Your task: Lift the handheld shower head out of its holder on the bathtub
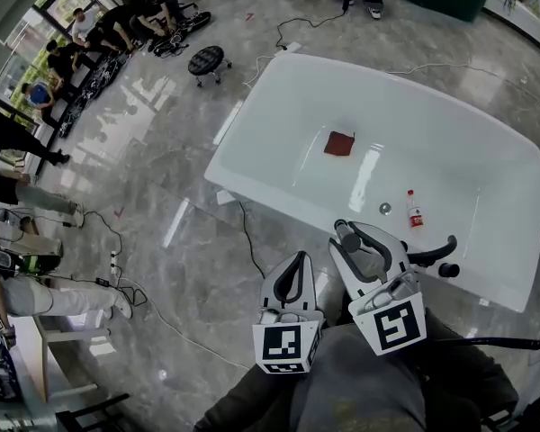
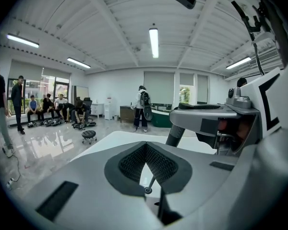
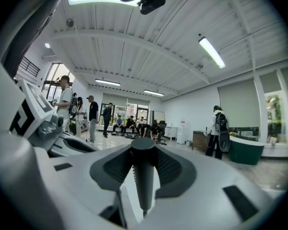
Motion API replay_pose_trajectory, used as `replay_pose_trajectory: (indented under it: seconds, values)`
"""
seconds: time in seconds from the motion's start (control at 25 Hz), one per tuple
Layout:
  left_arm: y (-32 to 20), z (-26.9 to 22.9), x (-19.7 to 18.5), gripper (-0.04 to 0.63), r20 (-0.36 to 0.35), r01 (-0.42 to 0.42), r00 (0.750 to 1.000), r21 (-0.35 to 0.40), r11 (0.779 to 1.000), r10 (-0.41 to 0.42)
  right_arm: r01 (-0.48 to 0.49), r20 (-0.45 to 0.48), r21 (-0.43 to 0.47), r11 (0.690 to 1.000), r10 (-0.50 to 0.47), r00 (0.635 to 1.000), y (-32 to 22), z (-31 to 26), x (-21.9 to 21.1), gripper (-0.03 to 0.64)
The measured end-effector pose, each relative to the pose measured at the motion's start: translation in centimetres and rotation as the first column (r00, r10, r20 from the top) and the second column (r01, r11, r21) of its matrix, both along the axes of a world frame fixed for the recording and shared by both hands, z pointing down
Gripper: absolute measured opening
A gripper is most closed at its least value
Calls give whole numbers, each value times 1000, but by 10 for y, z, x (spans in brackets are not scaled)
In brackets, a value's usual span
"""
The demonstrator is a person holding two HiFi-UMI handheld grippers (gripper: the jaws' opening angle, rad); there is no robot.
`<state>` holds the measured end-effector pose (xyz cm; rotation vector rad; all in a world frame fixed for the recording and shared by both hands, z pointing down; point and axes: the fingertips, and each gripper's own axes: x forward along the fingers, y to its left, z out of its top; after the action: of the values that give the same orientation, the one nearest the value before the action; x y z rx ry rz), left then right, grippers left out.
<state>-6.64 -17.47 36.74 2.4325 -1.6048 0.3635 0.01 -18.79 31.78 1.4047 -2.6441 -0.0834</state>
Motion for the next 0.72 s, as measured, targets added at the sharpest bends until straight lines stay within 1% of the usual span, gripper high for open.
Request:
replay_pose_trajectory:
  seconds: [0.2, 0.36, 0.56, 0.72]
  values:
    - [12, 4, -2, 3, -4, 7, 1000, 0, 1000, -7, -13, 10, 0, 1000, 13, 1000, 8, 1, 2, 141]
    - [27, 10, -11, 3, -10, 10, 1000, 11, 1000, -10, -13, 2, 26, 1000, 13, 1000, 24, 4, -6, 141]
    - [70, -5, -18, 3, -15, -14, 1000, 50, 999, 15, -27, -1, 68, 997, 27, 1000, 68, -13, -15, 141]
    - [113, -13, -38, 3, -24, -17, 1000, 96, 995, 19, -34, -9, 104, 994, 35, 999, 118, -20, -34, 141]
